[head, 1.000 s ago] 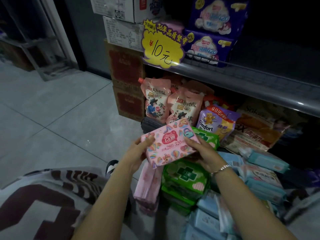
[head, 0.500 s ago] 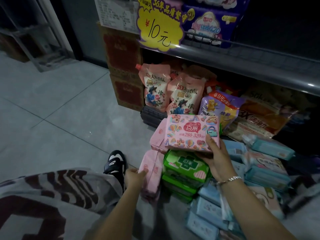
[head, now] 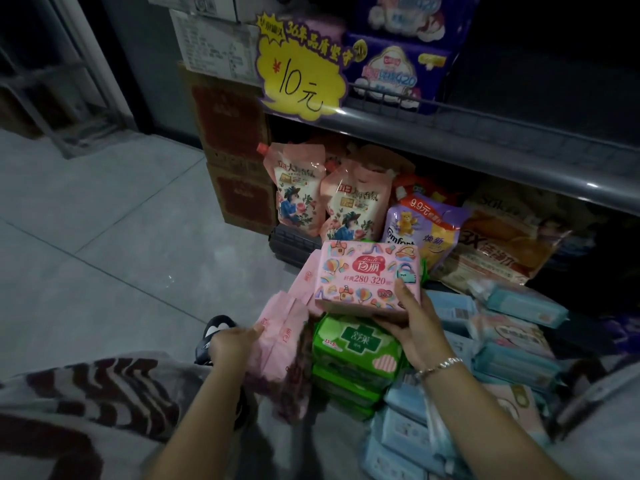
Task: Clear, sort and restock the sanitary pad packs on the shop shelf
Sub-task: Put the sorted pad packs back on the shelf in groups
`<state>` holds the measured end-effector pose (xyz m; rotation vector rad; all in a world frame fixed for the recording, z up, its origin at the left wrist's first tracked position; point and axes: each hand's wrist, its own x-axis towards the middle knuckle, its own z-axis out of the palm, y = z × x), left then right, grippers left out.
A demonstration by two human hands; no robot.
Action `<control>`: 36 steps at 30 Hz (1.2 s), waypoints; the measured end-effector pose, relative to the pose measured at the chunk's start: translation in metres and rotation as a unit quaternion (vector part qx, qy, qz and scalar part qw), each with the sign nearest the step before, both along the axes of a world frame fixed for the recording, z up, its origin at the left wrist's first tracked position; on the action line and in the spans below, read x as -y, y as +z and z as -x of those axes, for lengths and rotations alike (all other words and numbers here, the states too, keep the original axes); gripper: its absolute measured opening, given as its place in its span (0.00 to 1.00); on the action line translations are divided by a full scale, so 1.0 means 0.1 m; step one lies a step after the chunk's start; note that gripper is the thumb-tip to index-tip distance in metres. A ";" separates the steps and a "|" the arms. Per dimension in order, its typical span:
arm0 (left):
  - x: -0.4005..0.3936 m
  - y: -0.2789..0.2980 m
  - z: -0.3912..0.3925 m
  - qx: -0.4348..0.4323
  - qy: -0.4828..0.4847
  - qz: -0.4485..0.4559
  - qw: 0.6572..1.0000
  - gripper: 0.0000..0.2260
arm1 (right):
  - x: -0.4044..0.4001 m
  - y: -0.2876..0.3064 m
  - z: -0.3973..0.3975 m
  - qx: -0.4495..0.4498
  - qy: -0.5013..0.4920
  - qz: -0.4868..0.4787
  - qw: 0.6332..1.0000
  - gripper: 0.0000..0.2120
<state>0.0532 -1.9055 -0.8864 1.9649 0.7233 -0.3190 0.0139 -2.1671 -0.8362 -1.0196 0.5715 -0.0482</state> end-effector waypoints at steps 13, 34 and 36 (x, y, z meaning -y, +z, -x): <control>0.24 1.57 -0.38 0.196 0.004 0.158 0.968 0.08 | 0.43 1.09 -0.03 0.127 -0.028 0.038 0.991 0.29; 3.34 3.76 -1.65 0.236 -0.266 0.221 0.908 0.11 | 2.47 2.09 -0.07 0.286 -0.261 0.132 0.912 0.51; 3.62 3.85 -1.81 0.226 -0.291 0.205 0.907 0.10 | 2.58 2.06 -0.16 0.280 -0.273 0.138 0.910 0.55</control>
